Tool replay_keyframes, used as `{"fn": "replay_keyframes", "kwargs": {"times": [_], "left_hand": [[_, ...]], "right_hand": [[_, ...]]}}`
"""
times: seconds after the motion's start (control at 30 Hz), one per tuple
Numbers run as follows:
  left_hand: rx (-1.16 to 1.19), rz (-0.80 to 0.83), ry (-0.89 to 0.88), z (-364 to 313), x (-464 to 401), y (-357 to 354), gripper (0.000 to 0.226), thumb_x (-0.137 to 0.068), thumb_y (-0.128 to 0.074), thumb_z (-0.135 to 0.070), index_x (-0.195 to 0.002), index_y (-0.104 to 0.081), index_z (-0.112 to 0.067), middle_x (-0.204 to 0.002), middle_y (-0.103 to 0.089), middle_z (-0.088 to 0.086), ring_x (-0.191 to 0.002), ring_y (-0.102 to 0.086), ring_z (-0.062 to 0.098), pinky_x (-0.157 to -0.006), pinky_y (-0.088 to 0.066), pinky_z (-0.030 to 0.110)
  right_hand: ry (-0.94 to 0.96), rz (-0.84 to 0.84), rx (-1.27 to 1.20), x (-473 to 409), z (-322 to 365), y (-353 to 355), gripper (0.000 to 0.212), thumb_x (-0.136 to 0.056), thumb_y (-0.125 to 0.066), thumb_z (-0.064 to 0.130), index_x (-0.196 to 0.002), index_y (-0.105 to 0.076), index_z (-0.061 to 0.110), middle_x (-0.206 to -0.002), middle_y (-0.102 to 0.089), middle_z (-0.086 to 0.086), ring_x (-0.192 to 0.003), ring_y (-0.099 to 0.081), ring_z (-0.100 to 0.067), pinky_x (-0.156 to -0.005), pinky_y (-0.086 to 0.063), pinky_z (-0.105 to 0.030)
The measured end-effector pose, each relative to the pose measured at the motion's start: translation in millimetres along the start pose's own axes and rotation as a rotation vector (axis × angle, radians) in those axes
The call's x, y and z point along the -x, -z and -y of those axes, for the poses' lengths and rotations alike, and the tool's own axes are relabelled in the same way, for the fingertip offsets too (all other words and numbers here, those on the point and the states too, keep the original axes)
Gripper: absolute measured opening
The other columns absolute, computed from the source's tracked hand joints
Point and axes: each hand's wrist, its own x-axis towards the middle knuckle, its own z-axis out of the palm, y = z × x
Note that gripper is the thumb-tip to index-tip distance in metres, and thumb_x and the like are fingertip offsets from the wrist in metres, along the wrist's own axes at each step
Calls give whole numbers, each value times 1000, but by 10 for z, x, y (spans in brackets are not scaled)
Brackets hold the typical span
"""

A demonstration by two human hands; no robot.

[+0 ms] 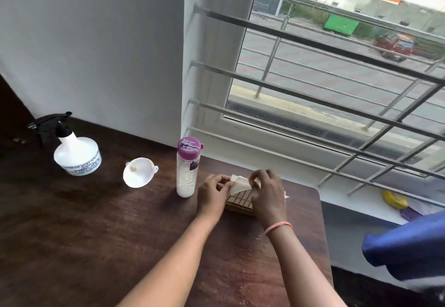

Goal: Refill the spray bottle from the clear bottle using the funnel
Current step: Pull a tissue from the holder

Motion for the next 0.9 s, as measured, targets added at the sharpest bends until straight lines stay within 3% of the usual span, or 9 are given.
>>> {"fn": "replay_keyframes", "kwargs": {"times": [0.13, 0.27, 0.37, 0.57, 0.77, 0.9], "left_hand": [[70, -43, -68, -36, 8, 37, 11, -78, -73, -12, -86, -73, -20, -86, -61, -7, -72, -59, -3, -64, -41, 2], [95, -33, -77, -49, -6, 64, 8, -82, -69, -16, -85, -71, -22, -87, -62, -8, -75, -59, 0, -66, -42, 5], [124, -5, -43, -30, -6, 76, 7, -85, -65, -15, -85, -68, -21, -85, -65, -8, -80, -58, -3, -67, -41, 4], [225, -6, 1, -23, 65, 85, 14, -86, -60, -8, -92, -65, -21, -86, -69, -6, -78, -63, 3, -69, -47, 12], [129, 49, -125, 6, 130, 107, 30, -76, -58, -5, -94, -67, -27, -98, -67, -11, -94, -61, 1, -81, -47, 15], [32, 86, -124, 20, 109, 98, 22, -76, -66, -11, -91, -70, -27, -96, -68, -13, -98, -59, 7, -89, -47, 26]], "right_hand": [[-19, 36, -21, 33, -33, -42, 9, -82, -66, 14, -91, -67, 17, -98, -60, -5, -97, -56, -31, -81, -46, -42], [51, -40, -45, 114, -35, -27, 29, -76, -76, 24, -103, -66, 21, -102, -59, -2, -97, -56, -26, -80, -46, -40], [127, -11, 10, 168, -7, -25, 41, -63, -84, 30, -100, -64, 27, -106, -55, 1, -102, -51, -22, -82, -45, -39], [168, 49, 190, 145, 40, -85, 27, -64, -80, 18, -82, -65, 32, -114, -57, 1, -113, -48, -30, -88, -35, -42], [176, -51, 116, 138, 61, -59, 15, -71, -78, 19, -74, -67, 30, -104, -62, 3, -104, -51, -27, -81, -34, -37], [132, -108, -75, 124, 70, -27, 15, -75, -76, 19, -78, -67, 30, -93, -62, 9, -96, -57, -21, -78, -37, -34]]}}
